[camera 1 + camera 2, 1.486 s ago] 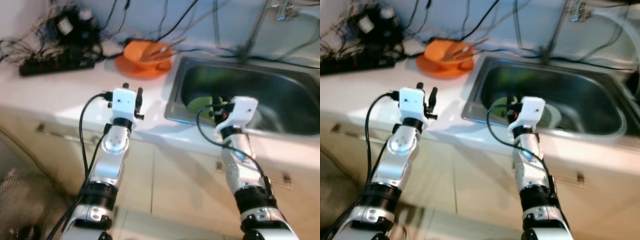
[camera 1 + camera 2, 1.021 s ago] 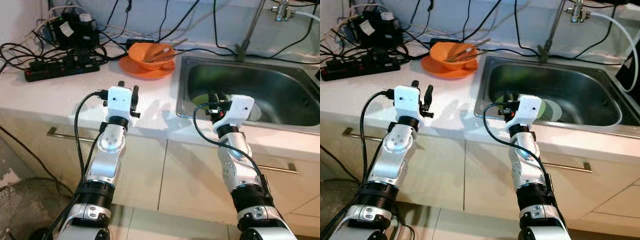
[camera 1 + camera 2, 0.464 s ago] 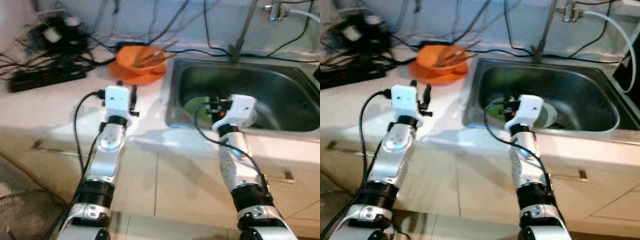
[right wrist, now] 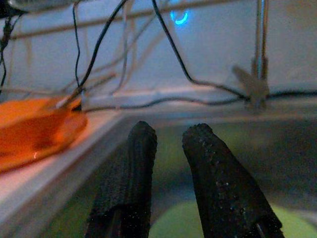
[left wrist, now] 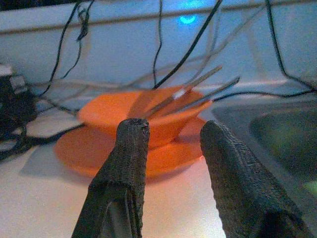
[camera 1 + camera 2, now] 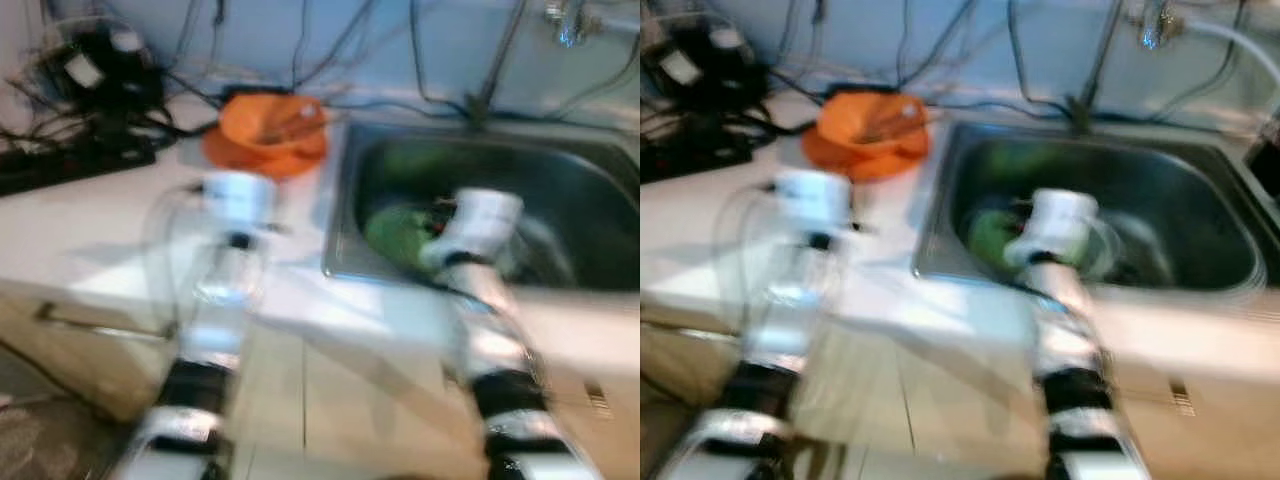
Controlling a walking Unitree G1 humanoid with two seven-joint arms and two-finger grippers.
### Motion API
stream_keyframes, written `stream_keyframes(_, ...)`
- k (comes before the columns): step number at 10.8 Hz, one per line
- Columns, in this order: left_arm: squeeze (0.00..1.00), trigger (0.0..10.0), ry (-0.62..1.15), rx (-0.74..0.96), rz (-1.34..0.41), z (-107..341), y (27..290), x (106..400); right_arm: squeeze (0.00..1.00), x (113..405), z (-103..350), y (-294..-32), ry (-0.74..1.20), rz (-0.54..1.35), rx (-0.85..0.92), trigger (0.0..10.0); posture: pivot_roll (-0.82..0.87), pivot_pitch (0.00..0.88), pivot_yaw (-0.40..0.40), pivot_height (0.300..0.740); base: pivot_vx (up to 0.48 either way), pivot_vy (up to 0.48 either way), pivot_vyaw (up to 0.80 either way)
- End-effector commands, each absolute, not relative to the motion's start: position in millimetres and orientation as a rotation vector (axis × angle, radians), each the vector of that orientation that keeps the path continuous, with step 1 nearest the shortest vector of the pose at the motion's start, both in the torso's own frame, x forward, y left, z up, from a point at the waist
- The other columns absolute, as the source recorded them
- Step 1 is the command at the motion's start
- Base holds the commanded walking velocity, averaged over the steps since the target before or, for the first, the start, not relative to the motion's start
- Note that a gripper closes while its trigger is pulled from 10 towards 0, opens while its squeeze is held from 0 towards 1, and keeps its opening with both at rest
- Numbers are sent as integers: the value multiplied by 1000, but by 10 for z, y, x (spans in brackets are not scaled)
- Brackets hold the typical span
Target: Kitchen organization
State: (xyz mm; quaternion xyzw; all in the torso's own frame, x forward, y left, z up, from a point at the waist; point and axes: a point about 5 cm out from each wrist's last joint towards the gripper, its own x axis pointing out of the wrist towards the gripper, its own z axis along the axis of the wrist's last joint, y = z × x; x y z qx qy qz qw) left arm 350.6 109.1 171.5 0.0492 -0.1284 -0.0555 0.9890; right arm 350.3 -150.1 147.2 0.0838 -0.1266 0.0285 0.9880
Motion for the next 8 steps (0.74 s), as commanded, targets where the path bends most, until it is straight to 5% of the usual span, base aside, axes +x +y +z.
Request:
stream_keyframes(1,0,10000,-271,113,-68,1761,1239,3523,0,3526,1528,-1355,-266,101,184,10000,178,0,-6,740,322,0,0)
stream_keyframes(5,0,10000,-277,113,-69,1792,1232,3517,0,3535,1535,-1363,-263,98,184,10000,179,5,-9,740,314,0,0)
stream_keyframes(8,0,10000,-277,121,-100,1834,1210,3524,0,3536,1531,-1364,-258,95,185,10000,180,14,-10,740,0,0,0)
